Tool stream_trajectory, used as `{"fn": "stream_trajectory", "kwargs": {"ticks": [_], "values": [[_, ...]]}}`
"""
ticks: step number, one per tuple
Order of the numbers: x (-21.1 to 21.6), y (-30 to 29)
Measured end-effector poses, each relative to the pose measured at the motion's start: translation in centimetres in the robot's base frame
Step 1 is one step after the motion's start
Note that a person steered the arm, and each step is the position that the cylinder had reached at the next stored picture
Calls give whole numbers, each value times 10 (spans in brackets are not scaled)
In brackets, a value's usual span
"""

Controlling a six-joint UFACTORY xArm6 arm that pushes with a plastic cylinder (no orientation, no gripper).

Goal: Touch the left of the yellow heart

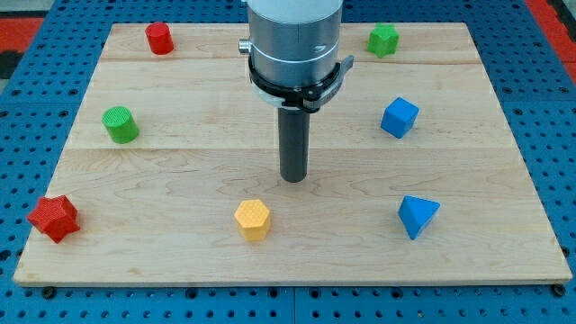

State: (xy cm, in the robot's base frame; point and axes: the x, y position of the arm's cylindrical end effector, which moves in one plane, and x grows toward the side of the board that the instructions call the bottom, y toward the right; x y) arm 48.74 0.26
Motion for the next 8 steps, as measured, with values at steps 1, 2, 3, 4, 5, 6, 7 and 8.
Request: {"fn": "stream_trajectory", "kwargs": {"ticks": [1, 2, 3, 4, 5, 6, 7, 8], "values": [[-1, -8], [-20, -55], [-49, -46], [-80, -33], [-102, -33], [-121, -33], [-123, -18], [-150, 3]]}}
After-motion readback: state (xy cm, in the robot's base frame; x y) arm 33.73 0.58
